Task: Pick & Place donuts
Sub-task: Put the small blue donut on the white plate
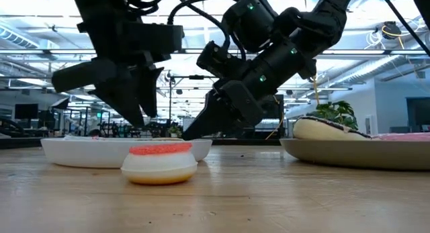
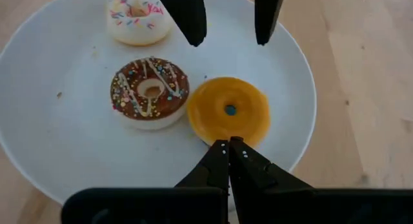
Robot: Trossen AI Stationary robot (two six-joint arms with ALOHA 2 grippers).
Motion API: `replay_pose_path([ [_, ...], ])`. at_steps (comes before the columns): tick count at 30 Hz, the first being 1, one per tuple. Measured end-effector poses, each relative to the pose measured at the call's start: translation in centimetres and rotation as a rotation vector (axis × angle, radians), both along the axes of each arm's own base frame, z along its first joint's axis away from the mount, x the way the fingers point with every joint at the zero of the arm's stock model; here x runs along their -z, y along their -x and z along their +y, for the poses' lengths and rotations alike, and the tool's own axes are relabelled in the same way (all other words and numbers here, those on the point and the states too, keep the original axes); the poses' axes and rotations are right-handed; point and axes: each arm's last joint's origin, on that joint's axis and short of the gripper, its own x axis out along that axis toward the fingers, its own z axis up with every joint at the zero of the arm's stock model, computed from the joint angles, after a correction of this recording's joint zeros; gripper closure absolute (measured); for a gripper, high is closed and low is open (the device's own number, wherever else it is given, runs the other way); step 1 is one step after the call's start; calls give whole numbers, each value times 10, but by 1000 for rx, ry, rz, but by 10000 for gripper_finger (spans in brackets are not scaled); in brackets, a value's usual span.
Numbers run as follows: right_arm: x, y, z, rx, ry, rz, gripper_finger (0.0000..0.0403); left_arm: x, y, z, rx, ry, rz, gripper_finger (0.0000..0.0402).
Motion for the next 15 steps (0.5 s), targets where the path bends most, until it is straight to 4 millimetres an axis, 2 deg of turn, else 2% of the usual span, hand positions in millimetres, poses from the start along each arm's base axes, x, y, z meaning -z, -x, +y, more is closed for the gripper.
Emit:
replay_pose_path([
  [8, 0, 0, 0, 0, -1, -2, 403, 5, -5, 15, 92, 84, 57, 187],
  [15, 0, 0, 0, -1, -3, -10, 403, 23, 0, 17, 212, 35, 67, 203],
])
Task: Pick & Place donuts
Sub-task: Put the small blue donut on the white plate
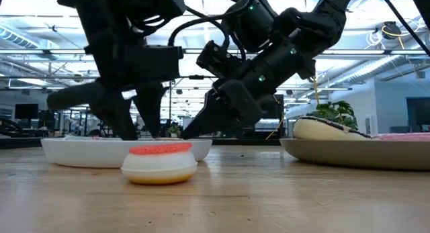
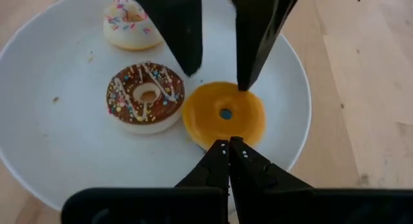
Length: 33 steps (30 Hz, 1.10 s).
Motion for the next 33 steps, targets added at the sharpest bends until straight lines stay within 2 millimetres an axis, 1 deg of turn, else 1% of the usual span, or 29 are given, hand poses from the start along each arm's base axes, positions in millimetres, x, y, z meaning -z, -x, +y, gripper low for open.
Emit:
replay_pose_path([
  [4, 5, -2, 0, -4, -5, -12, 403, 3, 1, 2, 16, -34, -9, 225],
  [9, 14, -5, -4, -40, -55, -24, 403, 3, -1, 4, 19, -37, -25, 247],
  [12, 14, -6, -8, -30, -60, -25, 403, 3, -2, 5, 18, -33, -27, 248],
  [17, 14, -6, -8, -28, -62, -27, 403, 2, -5, 4, 42, -29, -51, 241],
  [20, 14, -6, -8, -28, -62, -30, 403, 2, -6, 5, 56, -27, -56, 250],
  [22, 14, -6, -8, -28, -62, -30, 403, 2, -7, 6, 54, -12, -52, 267],
  [24, 14, -6, -8, -28, -62, -30, 403, 2, -7, 7, 40, 5, -53, 294],
  [28, 14, -6, -8, -33, -51, -30, 403, 2, -7, 9, -21, 28, -67, 373],
  [29, 14, -6, -8, -33, -51, -30, 403, 2, -7, 9, -36, 33, -71, 385],
  [33, 12, -6, -8, -37, -42, -27, 403, 1, -7, 11, -125, 61, -98, 384],
])
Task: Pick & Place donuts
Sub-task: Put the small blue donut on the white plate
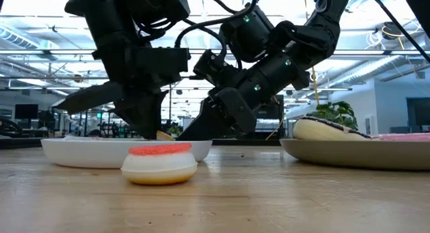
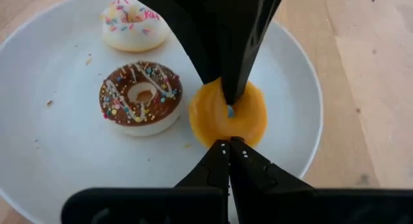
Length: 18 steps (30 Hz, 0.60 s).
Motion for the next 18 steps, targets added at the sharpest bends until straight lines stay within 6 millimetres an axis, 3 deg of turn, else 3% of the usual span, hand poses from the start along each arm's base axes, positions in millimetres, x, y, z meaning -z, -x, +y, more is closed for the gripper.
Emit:
replay_pose_path([
  [4, -4, 1, 1, -12, 31, 4, 403, -10, 3, 3, -98, 55, -38, 394],
  [9, -12, 5, 10, 34, 199, -4, 403, -36, 11, 5, -213, 139, -122, 388],
  [14, -18, 6, 23, 59, 328, -35, 403, -60, 17, 12, -400, 374, -186, 395],
  [18, -17, 7, 25, 51, 369, -22, 403, -67, 17, 19, -566, 536, -212, 390],
])
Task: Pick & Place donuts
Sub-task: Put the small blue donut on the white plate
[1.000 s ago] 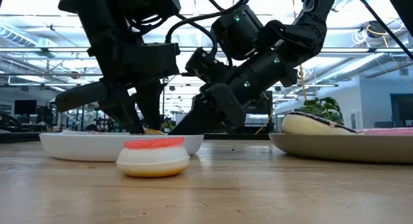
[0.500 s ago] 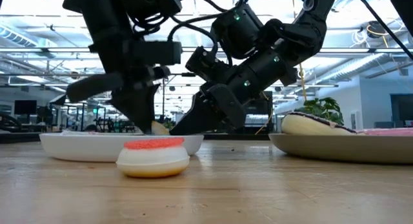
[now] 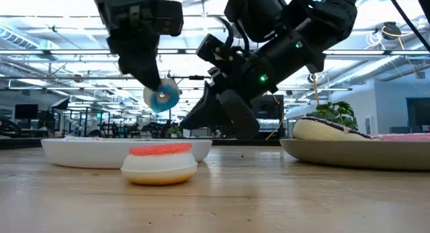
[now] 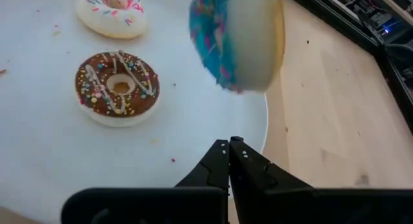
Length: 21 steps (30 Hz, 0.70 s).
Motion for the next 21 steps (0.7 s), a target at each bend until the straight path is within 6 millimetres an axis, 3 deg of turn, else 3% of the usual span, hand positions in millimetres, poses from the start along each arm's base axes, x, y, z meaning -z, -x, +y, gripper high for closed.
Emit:
replay_pose_path([
  [5, 0, 0, 0, -4, 9, 7, 403, 15, -1, 4, -29, 136, -79, 395],
  [10, 5, 4, -2, 22, 71, 70, 403, 36, 13, 15, -66, 174, -61, 396],
  [16, 6, 5, 0, 13, 176, 97, 403, 18, 32, 10, -19, 183, -243, 397],
  [21, -13, 9, 15, -59, 213, 52, 403, 1, 59, 4, 18, 139, -443, 397],
])
